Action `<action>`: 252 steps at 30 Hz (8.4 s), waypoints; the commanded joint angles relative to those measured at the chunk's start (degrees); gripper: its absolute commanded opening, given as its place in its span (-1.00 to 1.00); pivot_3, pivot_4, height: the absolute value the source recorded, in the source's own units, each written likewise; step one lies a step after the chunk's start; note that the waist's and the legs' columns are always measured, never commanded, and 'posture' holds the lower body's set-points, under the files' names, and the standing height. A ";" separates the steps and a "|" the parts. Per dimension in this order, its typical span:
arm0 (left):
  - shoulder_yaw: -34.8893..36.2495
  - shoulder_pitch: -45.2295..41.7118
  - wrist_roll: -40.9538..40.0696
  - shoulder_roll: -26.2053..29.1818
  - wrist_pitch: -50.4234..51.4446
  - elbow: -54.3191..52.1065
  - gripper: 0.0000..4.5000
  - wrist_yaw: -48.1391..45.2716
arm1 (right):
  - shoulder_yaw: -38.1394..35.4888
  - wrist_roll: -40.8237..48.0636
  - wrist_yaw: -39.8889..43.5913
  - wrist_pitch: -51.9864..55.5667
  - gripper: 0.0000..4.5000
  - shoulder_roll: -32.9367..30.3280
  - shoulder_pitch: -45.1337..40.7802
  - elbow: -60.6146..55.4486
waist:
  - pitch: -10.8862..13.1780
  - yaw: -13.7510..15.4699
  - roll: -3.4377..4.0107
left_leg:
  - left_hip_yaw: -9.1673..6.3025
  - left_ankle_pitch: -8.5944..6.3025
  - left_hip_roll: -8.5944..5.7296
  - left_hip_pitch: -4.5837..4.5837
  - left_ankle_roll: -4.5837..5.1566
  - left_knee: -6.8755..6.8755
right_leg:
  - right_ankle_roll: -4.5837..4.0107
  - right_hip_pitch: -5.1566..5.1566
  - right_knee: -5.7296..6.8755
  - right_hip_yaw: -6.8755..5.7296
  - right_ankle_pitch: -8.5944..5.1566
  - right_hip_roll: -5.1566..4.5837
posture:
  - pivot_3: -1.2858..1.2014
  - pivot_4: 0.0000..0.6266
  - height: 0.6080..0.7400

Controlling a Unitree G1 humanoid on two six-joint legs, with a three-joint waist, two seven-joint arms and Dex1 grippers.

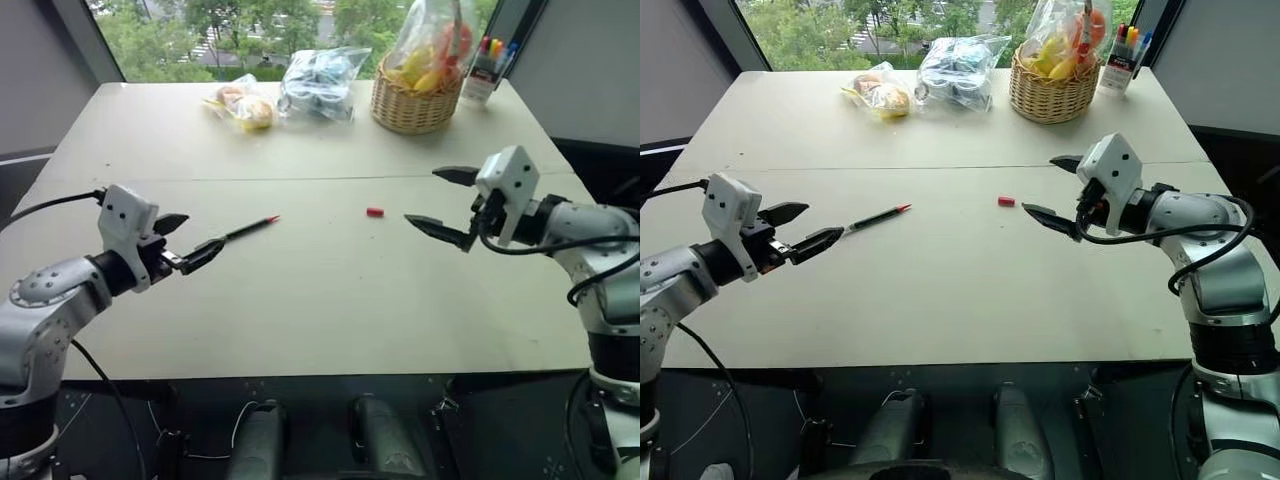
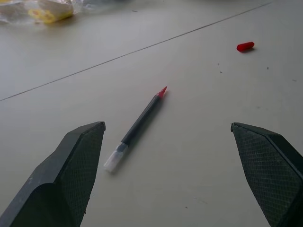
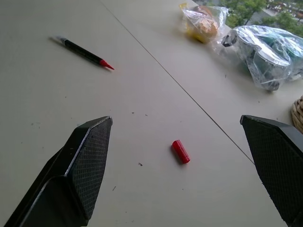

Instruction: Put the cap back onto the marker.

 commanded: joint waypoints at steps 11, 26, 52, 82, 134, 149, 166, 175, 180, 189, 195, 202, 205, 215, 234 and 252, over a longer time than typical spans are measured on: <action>2.78 -0.91 -3.74 -0.08 1.77 -3.44 0.98 3.52 | 1.72 -0.26 -0.34 -2.21 1.00 0.77 -2.15 -0.65 | 0.00 0.03 0.00 | 0.01 0.00 -0.01 0.00 0.00 0.01 | 0.00 0.00 0.00 0.01 0.00 -0.01 | 0.03 -0.52 1.00; -3.87 -1.52 2.49 -0.90 -6.16 3.71 0.98 0.42 | 1.15 -0.05 -2.16 -1.29 1.00 1.15 0.47 -3.42 | 0.00 0.06 0.00 | 0.03 0.00 -0.01 0.00 0.00 0.02 | 0.00 0.00 0.00 0.01 0.00 -0.01 | 0.03 -0.52 1.00; -24.52 -41.03 29.88 -10.34 -43.47 79.18 0.98 -23.15 | -2.98 0.16 -13.66 4.19 1.00 2.36 12.44 -18.17 | -0.03 0.01 -0.03 | -0.03 0.00 -0.07 -0.04 0.03 0.18 | 0.02 0.03 0.12 -0.06 0.01 0.02 | 0.03 -0.52 1.00; -26.38 -44.20 39.34 -10.61 -48.28 89.56 -0.99 -28.36 | -0.85 -2.71 -13.78 1.03 1.00 2.50 9.56 -14.11 | -0.04 0.00 -0.04 | -0.03 -0.08 -0.08 0.01 0.16 0.75 | 0.03 0.03 0.78 -0.02 -0.01 0.03 | 0.03 -0.52 1.00; -14.24 -11.56 13.46 -1.98 -17.78 17.42 -0.99 -24.56 | 9.57 -21.14 5.23 -38.71 1.00 17.97 -36.74 83.93 | 0.01 -1.77 0.02 | 0.04 -0.07 -0.01 0.03 0.15 0.70 | 0.00 -0.04 0.79 0.12 0.00 0.06 | 0.03 -0.52 1.00; -13.45 -8.94 11.95 -1.71 -17.05 14.32 -0.99 -21.22 | 8.90 -23.83 -1.35 -36.80 1.00 21.18 -38.53 86.73 | 0.02 -1.79 0.03 | 0.04 -0.07 -0.01 0.03 0.14 0.67 | 0.00 -0.05 0.79 0.14 0.00 0.05 | 0.03 -0.52 1.00; -11.51 -4.97 9.58 -1.00 -14.92 9.28 -0.99 -18.36 | 8.89 -27.44 -2.98 -34.10 1.00 22.90 -38.95 88.31 | 0.02 -1.81 0.03 | 0.04 -0.07 -0.01 0.03 0.14 0.66 | 0.00 -0.05 0.79 0.14 0.00 0.05 | 0.03 -0.52 1.00; -8.38 -1.32 7.96 0.64 -12.78 5.43 -1.00 -16.61 | 8.27 -27.89 -3.55 -33.28 0.76 24.37 -38.43 88.63 | 0.02 -1.89 0.03 | 0.03 -0.07 -0.01 0.04 0.15 0.65 | -0.01 -0.05 0.79 0.14 0.00 0.06 | 0.03 -0.52 1.00; -7.09 0.08 7.03 1.40 -11.77 3.76 -1.00 -15.82 | 7.63 -27.66 -3.61 -32.93 -0.19 25.33 -38.26 88.66 | 0.02 -1.92 0.03 | 0.03 -0.07 0.00 0.05 0.15 0.65 | -0.01 -0.05 0.79 0.15 0.00 0.06 | 0.03 -0.52 1.00; -6.77 0.44 6.21 1.88 -10.77 2.70 -1.00 -14.52 | 7.00 -27.49 -4.65 -32.53 -0.83 25.67 -37.83 88.44 | 0.02 -1.84 0.03 | 0.04 -0.07 -0.01 0.05 0.14 0.65 | -0.01 -0.04 0.79 0.14 0.00 0.05 | 0.03 -0.52 1.00; -8.74 -1.59 6.76 0.97 -11.93 4.65 -1.00 -14.50 | 7.77 -27.68 -2.86 -35.84 -0.83 24.69 -36.26 85.72 | 0.02 -1.78 0.03 | 0.04 -0.08 -0.01 0.05 0.14 0.65 | -0.01 -0.04 0.79 0.14 0.00 0.05 | 0.03 -0.52 1.00; -13.99 -7.47 9.32 -1.32 -16.52 11.76 -1.00 -16.64 | 11.20 -29.46 0.00 -46.12 -0.83 20.36 -30.89 75.05 | 0.03 -1.78 0.04 | 0.05 -0.08 -0.03 0.05 0.14 0.65 | 0.00 -0.04 0.77 0.14 0.00 0.04 | 0.03 -0.52 1.00; -16.38 -10.46 10.67 -2.61 -18.91 15.36 -1.00 -18.19 | 11.57 -28.67 1.71 -46.32 -0.83 18.20 -28.02 67.51 | 0.03 -1.75 0.04 | 0.05 -0.07 -0.03 0.05 0.14 0.65 | 0.00 -0.04 0.78 0.14 0.00 0.05 | 0.03 -0.52 1.00; -25.67 -20.37 19.57 -4.99 -32.99 29.66 -1.00 -26.66 | 14.60 -24.78 15.31 -34.42 -0.83 11.37 -19.21 40.34 | 0.03 -1.60 0.05 | 0.05 -0.07 -0.03 0.04 0.14 0.65 | 0.00 -0.04 0.77 0.12 0.00 0.06 | 0.03 -0.52 1.00; -30.66 -27.00 31.27 -6.66 -51.74 41.06 -1.00 -31.71 | 18.63 -23.05 17.20 -18.96 -0.83 11.74 -19.46 25.24 | 0.03 -1.55 0.04 | 0.05 -0.08 -0.03 0.03 0.15 0.66 | 0.00 -0.05 0.77 0.12 -0.01 0.07 | 0.03 -0.52 1.00; -30.09 -27.10 31.76 -7.02 -52.01 40.60 -1.00 -31.04 | 20.14 -21.61 15.11 -17.09 -0.83 14.58 -20.35 25.08 | 0.03 -1.56 0.04 | 0.04 -0.08 -0.03 0.03 0.15 0.67 | 0.00 -0.05 0.78 0.11 -0.01 0.07 | 0.03 -0.52 1.00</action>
